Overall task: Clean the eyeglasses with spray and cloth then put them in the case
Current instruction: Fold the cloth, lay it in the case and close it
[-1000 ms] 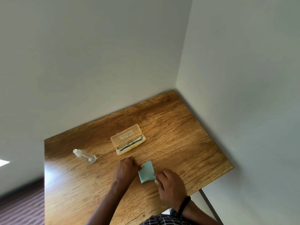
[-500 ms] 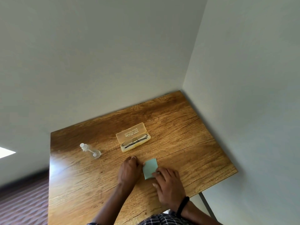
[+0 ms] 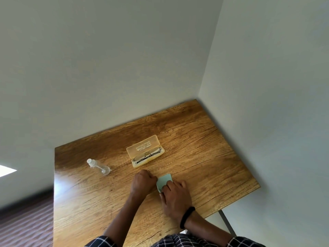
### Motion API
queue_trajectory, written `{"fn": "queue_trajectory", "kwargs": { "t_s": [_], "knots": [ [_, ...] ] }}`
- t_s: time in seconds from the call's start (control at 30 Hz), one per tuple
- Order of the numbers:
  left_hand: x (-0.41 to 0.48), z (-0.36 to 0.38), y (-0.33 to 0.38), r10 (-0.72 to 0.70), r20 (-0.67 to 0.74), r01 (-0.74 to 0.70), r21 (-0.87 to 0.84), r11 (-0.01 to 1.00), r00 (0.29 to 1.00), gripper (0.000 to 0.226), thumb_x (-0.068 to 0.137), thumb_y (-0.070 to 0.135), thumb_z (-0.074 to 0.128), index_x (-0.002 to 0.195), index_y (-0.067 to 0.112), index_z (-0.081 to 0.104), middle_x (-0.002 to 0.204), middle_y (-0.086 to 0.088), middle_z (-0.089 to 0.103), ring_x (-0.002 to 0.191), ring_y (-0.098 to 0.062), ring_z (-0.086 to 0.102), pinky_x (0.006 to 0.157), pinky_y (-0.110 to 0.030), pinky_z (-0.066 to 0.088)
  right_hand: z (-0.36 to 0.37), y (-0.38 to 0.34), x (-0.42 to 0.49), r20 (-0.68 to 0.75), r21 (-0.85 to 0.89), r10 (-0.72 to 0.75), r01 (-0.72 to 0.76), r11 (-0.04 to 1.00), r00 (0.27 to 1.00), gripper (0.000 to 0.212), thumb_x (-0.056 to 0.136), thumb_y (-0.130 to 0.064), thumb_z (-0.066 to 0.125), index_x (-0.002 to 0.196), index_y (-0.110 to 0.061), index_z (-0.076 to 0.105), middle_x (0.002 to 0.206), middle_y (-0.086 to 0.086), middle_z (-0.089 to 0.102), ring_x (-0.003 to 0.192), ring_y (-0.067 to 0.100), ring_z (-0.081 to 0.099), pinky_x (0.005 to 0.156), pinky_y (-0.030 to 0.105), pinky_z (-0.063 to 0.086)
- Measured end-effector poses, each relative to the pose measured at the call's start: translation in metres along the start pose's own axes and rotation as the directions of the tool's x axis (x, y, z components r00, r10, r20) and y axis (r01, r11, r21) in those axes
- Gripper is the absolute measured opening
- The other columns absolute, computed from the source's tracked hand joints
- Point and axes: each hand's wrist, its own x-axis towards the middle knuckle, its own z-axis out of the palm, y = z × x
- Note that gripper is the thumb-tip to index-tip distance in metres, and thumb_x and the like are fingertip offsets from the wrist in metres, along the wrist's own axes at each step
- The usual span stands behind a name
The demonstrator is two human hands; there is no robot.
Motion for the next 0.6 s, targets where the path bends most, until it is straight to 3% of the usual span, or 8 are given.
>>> {"fn": "queue_trajectory", "kwargs": {
  "t_s": [0.13,0.3,0.6],
  "knots": [
    [0.001,-0.001,0.008,-0.003,0.026,0.003,-0.015,1.000,1.000,0.018,0.083,0.026,0.065,0.091,0.011,0.070,0.088,-0.007,0.072,0.078,-0.021,0.064,0.059,-0.024,0.042,-0.007,0.003,-0.004,0.009,0.113,0.166,-0.165,0.980,0.986,0.027,0.086,-0.044,0.049,0.078,-0.029,0.069,0.077,-0.012,0.064,0.073,0.008,0.059,0.074,0.034,0.041],
    [0.005,0.005,0.027,0.050,0.036,-0.050,0.009,0.999,0.998,0.018,0.081,0.024,0.066,0.088,0.008,0.070,0.083,-0.006,0.071,0.073,-0.020,0.063,0.051,-0.024,0.038,-0.014,0.013,-0.009,0.027,0.318,0.337,-0.328,0.890,0.941,0.018,0.088,-0.039,0.053,0.085,-0.028,0.067,0.087,-0.012,0.068,0.080,0.008,0.062,0.080,0.032,0.042],
    [0.013,0.017,0.053,0.064,0.089,-0.077,0.149,0.986,0.994,0.027,0.079,0.032,0.066,0.091,0.008,0.067,0.087,-0.011,0.073,0.077,-0.026,0.070,0.065,-0.033,0.058,-0.015,0.029,-0.013,0.049,0.369,0.418,-0.405,0.836,0.907,0.016,0.088,-0.039,0.056,0.087,-0.029,0.069,0.089,-0.011,0.069,0.080,0.009,0.064,0.082,0.034,0.050]
  ]
}}
